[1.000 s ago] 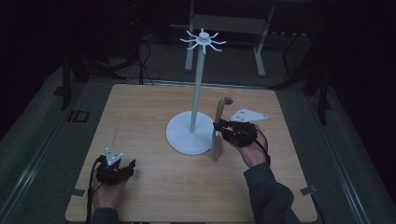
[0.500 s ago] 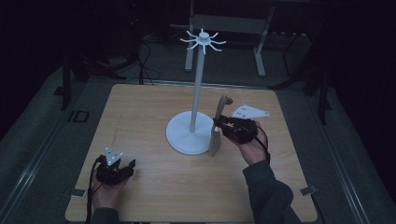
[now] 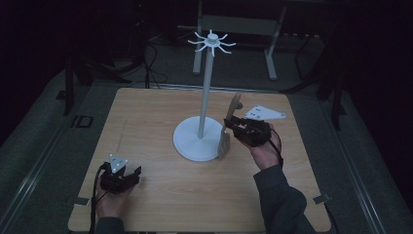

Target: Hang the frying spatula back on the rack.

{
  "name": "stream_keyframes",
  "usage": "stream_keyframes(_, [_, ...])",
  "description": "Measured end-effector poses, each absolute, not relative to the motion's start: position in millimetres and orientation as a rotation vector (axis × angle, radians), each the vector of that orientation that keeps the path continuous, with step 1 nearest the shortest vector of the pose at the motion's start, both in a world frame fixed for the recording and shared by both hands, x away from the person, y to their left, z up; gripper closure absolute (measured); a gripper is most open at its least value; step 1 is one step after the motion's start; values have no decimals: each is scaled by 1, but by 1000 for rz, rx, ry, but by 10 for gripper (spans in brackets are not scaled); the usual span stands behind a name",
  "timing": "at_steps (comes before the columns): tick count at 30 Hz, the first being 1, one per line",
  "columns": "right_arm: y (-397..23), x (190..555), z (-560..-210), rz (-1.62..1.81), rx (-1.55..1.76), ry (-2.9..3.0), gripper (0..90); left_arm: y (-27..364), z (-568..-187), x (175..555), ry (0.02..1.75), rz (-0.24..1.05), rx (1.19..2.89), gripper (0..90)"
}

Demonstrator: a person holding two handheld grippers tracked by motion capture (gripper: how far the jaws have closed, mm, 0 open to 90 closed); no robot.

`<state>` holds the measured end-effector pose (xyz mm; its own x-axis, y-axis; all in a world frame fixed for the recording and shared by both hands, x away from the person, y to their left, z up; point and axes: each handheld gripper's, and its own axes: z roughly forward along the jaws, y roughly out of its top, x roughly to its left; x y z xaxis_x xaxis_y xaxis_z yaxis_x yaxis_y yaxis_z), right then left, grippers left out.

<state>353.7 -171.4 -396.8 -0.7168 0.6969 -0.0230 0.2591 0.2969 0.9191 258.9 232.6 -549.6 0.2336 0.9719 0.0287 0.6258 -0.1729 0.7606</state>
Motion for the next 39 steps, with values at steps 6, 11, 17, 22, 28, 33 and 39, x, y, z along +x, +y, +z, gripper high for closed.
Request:
stream_keyframes(6, [-172,355,-393,1413,860,2142,757,233,-549,259,1465,709,1881,399])
stream_keyframes(11, [-172,356,-388,1413,856,2127,757,233,-549,259,1464,711,1880,399])
stream_keyframes(17, [-173,357,-381,1423,855,2108,757,233,-549,259,1465,711,1879,399])
stream_keyframes(22, [-172,358,-376,1429,850,2103,757,233,-549,259,1465,711,1879,399])
stream_keyframes(28, [-171,360,-370,1444,854,2088,757,234,-549,258,1463,711,1879,399])
stream_keyframes(33, [-171,361,-366,1450,867,2077,757,234,-549,258,1464,710,1876,399])
stream_keyframes(39, [-169,363,-360,1454,861,2069,757,234,-549,258,1463,711,1876,399])
